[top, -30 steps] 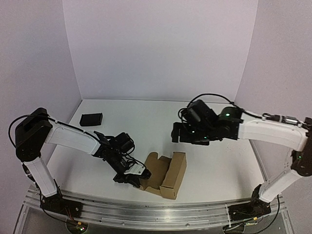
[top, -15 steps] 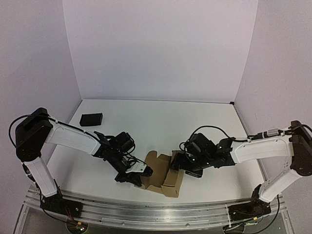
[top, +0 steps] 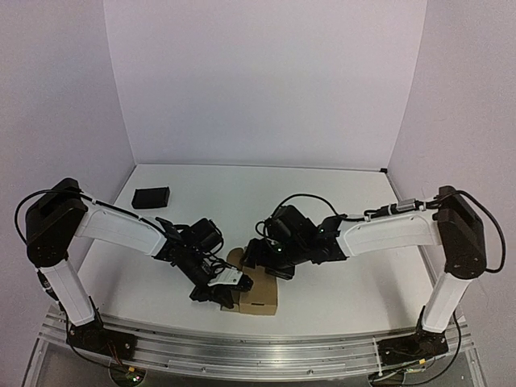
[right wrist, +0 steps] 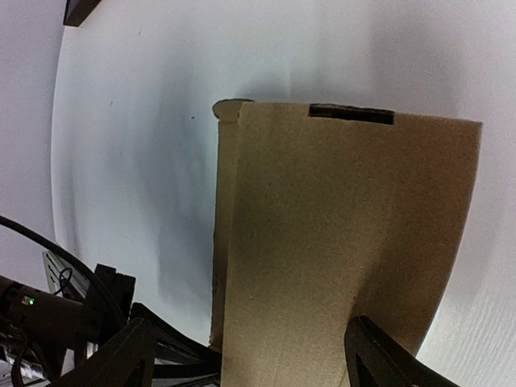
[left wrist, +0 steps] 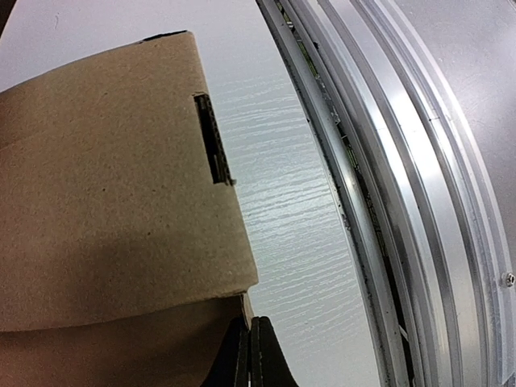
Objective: Fold the paper box
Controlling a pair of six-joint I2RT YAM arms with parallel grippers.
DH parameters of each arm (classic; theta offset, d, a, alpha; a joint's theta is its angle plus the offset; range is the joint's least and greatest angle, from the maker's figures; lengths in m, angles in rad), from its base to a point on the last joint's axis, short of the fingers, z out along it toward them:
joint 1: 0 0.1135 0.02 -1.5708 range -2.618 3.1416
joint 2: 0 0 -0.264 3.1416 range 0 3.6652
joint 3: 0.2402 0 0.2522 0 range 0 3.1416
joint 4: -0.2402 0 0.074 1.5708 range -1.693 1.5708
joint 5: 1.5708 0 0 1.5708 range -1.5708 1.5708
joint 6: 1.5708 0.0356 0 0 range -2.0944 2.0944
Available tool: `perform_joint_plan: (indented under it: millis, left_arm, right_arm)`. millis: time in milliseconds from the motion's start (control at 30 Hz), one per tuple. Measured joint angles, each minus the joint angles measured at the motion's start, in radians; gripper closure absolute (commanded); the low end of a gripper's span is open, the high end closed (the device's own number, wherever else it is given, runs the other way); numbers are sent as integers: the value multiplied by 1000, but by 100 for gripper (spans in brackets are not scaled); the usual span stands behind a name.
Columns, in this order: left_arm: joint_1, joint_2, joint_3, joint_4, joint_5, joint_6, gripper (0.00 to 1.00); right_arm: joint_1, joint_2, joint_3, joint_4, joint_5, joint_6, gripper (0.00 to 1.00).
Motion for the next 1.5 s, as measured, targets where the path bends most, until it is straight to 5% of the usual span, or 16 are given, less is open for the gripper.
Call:
perform_joint_plan:
  millis: [933,1500]
  left_arm:
    - [-29,-24,-24,116,25,-239,100]
    - [-100,-24,-110,324,-113,-319,100]
  right_arm:
    - [1,76,112,-69,45,-40,18]
    - [13,104,170,-124,132,17,16]
